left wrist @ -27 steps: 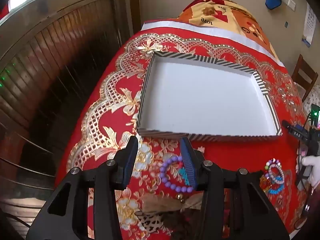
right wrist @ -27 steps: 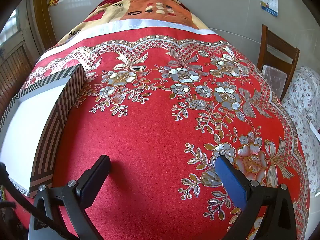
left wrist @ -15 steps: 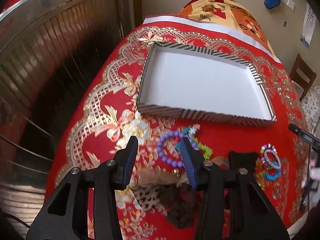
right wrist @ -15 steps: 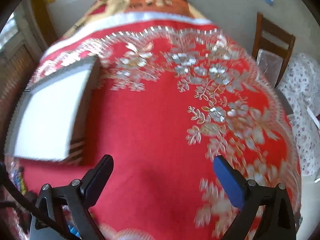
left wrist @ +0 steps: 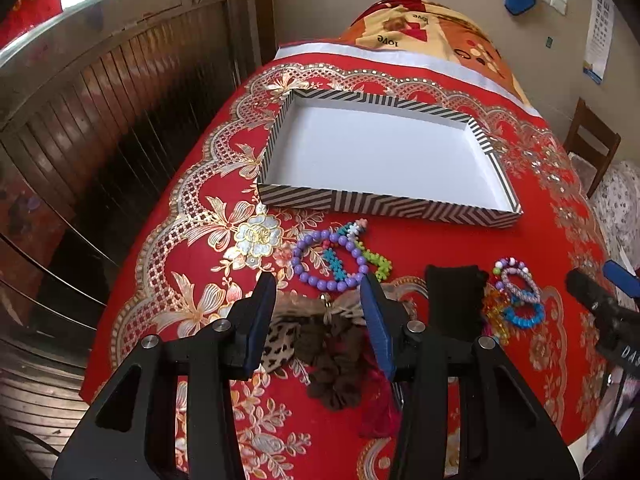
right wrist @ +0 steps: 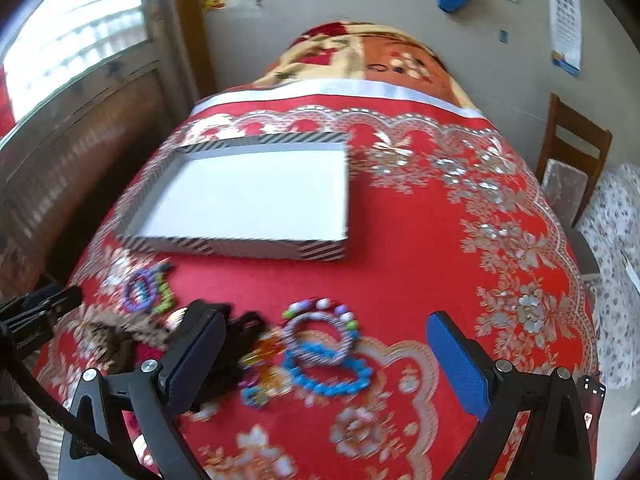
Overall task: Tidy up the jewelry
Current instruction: 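Hover both tools over the jewelry pile beside the striped white box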
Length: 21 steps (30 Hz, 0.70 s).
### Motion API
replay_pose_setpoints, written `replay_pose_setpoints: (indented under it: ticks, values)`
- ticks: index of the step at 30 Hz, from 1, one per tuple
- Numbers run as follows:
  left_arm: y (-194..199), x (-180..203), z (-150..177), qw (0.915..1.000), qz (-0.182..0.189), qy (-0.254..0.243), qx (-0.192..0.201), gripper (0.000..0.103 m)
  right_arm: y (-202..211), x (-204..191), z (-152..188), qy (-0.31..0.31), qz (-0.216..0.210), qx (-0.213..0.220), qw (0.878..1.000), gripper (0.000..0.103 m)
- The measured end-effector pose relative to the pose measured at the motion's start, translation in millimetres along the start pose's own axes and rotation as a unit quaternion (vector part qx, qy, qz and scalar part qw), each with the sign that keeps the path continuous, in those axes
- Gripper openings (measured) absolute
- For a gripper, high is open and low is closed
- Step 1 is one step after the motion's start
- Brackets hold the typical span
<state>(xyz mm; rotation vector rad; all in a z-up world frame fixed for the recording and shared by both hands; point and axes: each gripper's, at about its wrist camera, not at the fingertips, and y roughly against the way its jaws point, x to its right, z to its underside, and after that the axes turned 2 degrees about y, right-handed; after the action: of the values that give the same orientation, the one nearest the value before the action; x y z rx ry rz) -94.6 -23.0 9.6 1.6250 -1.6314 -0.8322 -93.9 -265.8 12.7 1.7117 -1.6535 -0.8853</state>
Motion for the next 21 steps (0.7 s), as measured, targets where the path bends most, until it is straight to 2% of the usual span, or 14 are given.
replay_pose_setpoints:
  ticks: [6,13,18,21]
  values:
    - [11.2,1.1,10.1,1.0,-0.005,0.0,0.007,0.043,11.2,-22.1,9.5,0.013,-0.013,0.006,1.0,0.1]
    - [18.1,0.7,17.3,0.9999,-0.009,0.007,0.009,0.043,22.2,-34.2,9.3,0.022,-0.005,0.01,1.0,0.1]
    - [21.2,1.6,20.6,0.9995,-0.03,0.008,0.009,0.043,27.0,-40.7,10.2,0.034,-0.005,0.014,0.999,0.1]
    - [21.3,-0.8,22.7,0.9996,-0.024,0.015,0.006,0.043,27.7,-42.4,12.3,0.035,-0.009,0.014,0.999,0.1]
